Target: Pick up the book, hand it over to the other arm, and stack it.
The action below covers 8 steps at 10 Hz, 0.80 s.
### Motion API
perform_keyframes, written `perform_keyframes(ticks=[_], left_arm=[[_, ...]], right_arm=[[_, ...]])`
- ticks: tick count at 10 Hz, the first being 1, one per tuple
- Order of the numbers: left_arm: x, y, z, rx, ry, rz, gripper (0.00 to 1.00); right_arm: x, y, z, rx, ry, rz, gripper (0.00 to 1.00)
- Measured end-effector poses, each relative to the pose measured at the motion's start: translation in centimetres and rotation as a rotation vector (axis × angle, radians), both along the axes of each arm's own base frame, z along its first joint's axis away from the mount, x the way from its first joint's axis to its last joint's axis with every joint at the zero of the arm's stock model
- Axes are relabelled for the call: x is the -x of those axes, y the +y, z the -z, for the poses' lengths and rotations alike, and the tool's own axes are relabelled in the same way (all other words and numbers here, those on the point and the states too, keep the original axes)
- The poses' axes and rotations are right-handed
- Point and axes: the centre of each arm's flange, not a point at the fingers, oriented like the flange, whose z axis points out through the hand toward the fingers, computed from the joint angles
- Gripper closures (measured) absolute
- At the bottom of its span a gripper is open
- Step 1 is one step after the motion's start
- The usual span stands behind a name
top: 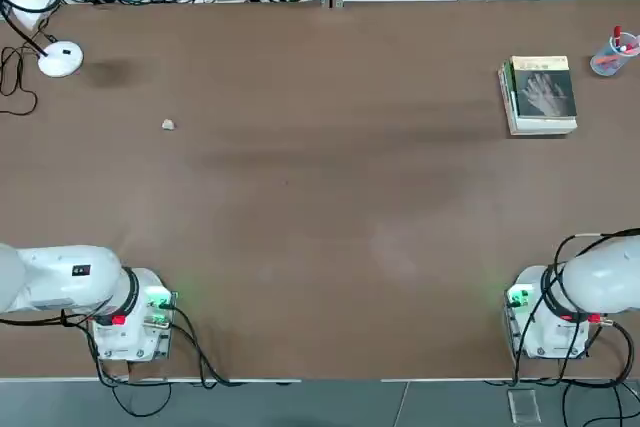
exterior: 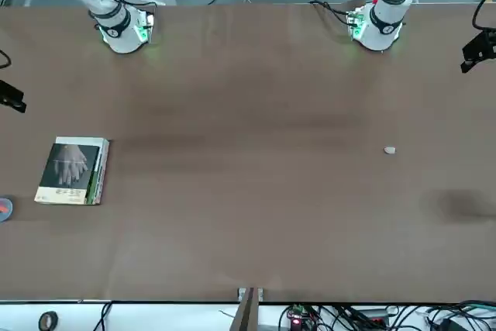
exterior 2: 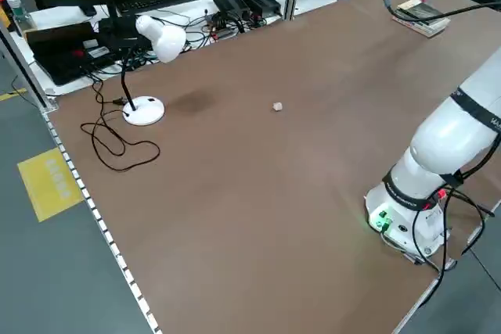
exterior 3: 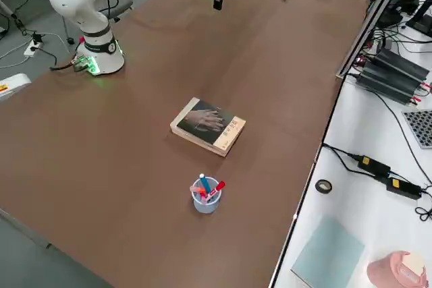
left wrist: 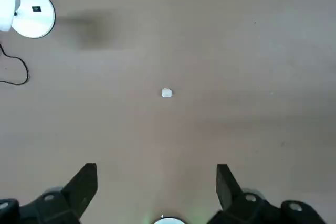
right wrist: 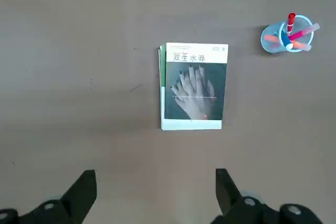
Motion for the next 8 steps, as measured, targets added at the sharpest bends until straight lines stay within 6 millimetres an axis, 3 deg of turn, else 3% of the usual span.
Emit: perform_keyframes(ticks=[8], left_arm=[[0.00,0.00,-0.01,0.000,0.000,0.000,0.00]], right_arm=[[0.00,0.37,0.22,-0.001,0.004,0.002,0.00]])
